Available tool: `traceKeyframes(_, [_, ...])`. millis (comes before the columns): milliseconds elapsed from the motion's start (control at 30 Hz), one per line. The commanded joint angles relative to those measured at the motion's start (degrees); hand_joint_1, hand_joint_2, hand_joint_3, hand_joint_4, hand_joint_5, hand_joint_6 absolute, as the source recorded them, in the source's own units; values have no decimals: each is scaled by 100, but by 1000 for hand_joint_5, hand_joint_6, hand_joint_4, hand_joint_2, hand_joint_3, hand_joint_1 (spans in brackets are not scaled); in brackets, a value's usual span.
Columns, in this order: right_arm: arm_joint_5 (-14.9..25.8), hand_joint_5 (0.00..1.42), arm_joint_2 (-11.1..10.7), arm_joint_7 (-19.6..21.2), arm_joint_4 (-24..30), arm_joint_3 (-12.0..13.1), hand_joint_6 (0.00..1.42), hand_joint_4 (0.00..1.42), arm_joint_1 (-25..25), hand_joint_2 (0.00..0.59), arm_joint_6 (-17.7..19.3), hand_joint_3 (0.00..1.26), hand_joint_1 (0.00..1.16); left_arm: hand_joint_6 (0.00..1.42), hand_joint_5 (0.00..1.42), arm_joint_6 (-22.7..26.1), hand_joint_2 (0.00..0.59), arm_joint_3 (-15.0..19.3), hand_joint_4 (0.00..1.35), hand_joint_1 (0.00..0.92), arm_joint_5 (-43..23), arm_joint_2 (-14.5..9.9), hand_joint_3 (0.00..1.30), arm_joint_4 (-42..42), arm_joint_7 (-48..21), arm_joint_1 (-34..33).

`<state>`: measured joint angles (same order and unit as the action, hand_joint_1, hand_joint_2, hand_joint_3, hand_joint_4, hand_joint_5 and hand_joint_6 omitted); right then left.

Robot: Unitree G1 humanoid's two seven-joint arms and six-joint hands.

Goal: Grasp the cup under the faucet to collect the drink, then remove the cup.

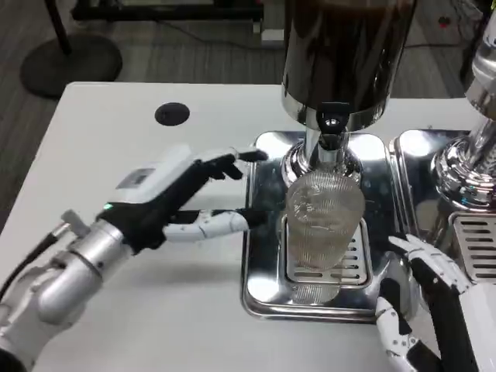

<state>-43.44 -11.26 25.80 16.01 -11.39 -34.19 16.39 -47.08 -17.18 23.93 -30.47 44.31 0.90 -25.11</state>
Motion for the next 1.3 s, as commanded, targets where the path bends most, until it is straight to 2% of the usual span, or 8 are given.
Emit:
traceKeyframes(33, [59, 209, -2, 4, -56, 19, 366, 220, 1, 549, 43, 339, 425, 405, 332, -86, 100, 296, 220, 27, -549, -241, 246, -426, -591, 263])
traceKeyframes(267, [77, 209, -15, -22, -52, 24, 366, 220, -8, 549, 30, 339, 425, 473, 344, -214, 118, 785, 268, 56, -1915, -259, 265, -718, -1804, 394])
traceKeyframes(500, [109, 209, -24, -54, -35, 41, 366, 220, -3, 549, 11, 339, 425, 505, 343, -117, 117, 939, 283, 68, -2730, -83, 283, -966, -2797, 219])
traceKeyframes(667, [118, 209, -15, -49, -39, 31, 366, 222, -17, 549, 10, 339, 425, 809, 423, 164, 110, 1005, 322, 55, -3229, 202, 306, -1074, -3540, -171])
traceKeyframes(800, [119, 209, -18, -56, -53, 29, 366, 223, 2, 549, 1, 339, 425, 855, 458, 340, 110, 1079, 342, 50, -3334, 383, 309, -1158, -3763, -423])
traceKeyframes(833, [93, 209, -28, -51, -50, 25, 366, 223, 4, 549, 3, 339, 425, 774, 423, 401, 110, 1097, 328, 50, -3351, 430, 309, -1171, -3804, -504])
traceKeyframes(967, [-4, 210, -43, -51, -8, -4, 352, 232, -19, 549, -15, 339, 425, 740, 393, 551, 110, 1159, 309, 50, -3351, 564, 309, -1204, -3916, -747])
traceKeyframes(1300, [-20, 210, -6, -55, 0, -81, 346, 234, -80, 549, -23, 339, 425, 709, 362, 780, 104, 1143, 294, 35, -3102, 697, 303, -1172, -4110, -1034])
